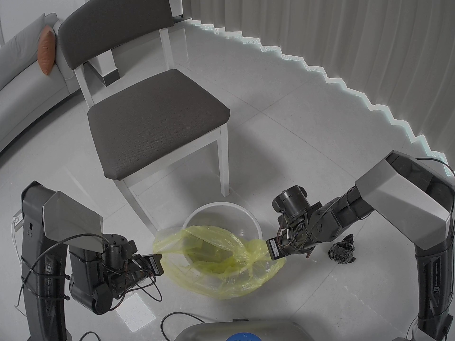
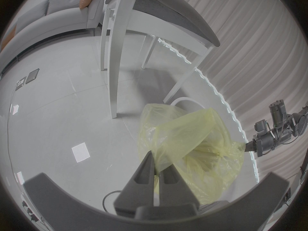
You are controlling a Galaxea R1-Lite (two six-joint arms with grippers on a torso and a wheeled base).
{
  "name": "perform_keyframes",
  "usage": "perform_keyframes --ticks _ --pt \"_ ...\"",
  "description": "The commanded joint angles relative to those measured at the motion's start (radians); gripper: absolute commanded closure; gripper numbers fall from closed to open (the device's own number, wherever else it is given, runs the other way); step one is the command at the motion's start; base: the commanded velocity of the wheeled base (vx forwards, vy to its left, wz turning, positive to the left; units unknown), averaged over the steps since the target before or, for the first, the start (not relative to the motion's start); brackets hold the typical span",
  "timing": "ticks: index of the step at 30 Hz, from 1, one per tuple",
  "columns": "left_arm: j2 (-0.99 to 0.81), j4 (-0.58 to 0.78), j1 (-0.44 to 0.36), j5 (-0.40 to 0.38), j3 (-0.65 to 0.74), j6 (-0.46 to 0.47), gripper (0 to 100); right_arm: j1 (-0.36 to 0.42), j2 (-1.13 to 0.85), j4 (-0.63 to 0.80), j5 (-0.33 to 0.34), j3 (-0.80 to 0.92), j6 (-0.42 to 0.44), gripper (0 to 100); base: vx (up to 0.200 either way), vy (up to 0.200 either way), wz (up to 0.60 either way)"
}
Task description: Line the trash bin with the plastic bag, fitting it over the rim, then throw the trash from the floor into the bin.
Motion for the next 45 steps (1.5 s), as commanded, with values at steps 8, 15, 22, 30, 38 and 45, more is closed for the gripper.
perform_keyframes --ticks 8,15,22,30,38,45 --pt "0.064 -0.015 0.018 0.004 -0.093 -0.003 100 -0.064 0.012 -0.045 0.001 -0.020 -0.010 100 0.000 0.000 0.00" --pt "0.103 -0.013 0.009 0.005 -0.155 -0.043 100 -0.072 0.047 -0.045 -0.001 -0.049 -0.003 100 0.000 0.000 0.00" --pt "0.117 -0.015 0.015 0.005 -0.182 -0.056 100 -0.046 0.104 -0.100 -0.004 -0.057 0.002 100 0.000 0.000 0.00" --pt "0.104 -0.016 0.016 0.005 -0.190 -0.083 100 -0.042 0.089 -0.106 -0.004 -0.043 -0.006 100 0.000 0.000 0.00" --pt "0.092 -0.016 0.009 0.008 -0.188 -0.086 100 -0.050 0.023 -0.106 -0.005 -0.003 -0.009 0 0.000 0.000 0.00" --pt "0.092 -0.018 0.003 0.027 -0.211 -0.104 100 -0.050 -0.112 -0.105 -0.004 0.072 -0.064 0 0.000 0.000 0.00"
